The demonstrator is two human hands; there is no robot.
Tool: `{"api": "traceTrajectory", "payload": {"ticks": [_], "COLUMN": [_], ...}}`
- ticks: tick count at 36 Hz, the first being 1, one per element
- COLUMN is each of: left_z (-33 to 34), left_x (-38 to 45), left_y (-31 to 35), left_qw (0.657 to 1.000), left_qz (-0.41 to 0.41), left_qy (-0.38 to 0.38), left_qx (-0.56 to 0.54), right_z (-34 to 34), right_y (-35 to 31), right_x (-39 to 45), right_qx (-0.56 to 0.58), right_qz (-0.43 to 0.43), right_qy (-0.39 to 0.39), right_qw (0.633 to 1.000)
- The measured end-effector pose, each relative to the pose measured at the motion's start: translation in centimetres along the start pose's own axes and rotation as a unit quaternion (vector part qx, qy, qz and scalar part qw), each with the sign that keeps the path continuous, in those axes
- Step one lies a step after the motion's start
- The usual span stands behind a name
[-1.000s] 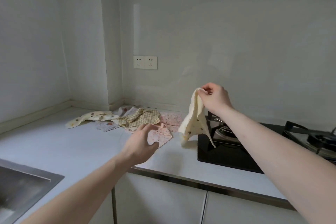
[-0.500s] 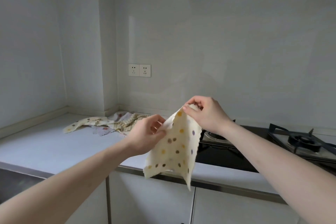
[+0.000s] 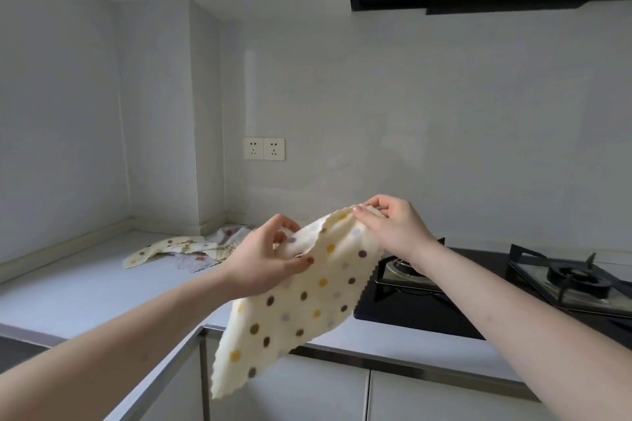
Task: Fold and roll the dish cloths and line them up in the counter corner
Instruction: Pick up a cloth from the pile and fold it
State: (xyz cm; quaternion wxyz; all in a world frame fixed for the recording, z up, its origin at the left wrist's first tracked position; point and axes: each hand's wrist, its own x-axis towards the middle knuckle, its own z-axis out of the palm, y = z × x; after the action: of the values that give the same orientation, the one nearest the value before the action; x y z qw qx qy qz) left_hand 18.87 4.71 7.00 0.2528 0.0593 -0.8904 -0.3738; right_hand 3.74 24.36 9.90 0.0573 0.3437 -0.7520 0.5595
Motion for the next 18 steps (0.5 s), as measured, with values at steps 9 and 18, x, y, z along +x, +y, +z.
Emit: {"api": "traceTrajectory", "payload": {"ticks": [9,18], "left_z": [-0.4,0.5], "left_x": [-0.9,-0.6], "left_y": [-1.5,-0.9], "left_qw": [0.999,1.000], "left_qz": [0.033,0.012], "left_qy": [0.009,-0.009], "left_qx": [0.000,0.027], "right_z": [-0.7,0.8], "right_y": [1.5,1.1], "right_x": [-0.4,0.4], "right_qx": [0.014,-0.006], "right_qz": [0.046,0.049], "right_qy": [-0.009,-0.007], "right_qw": [0.999,0.999]}}
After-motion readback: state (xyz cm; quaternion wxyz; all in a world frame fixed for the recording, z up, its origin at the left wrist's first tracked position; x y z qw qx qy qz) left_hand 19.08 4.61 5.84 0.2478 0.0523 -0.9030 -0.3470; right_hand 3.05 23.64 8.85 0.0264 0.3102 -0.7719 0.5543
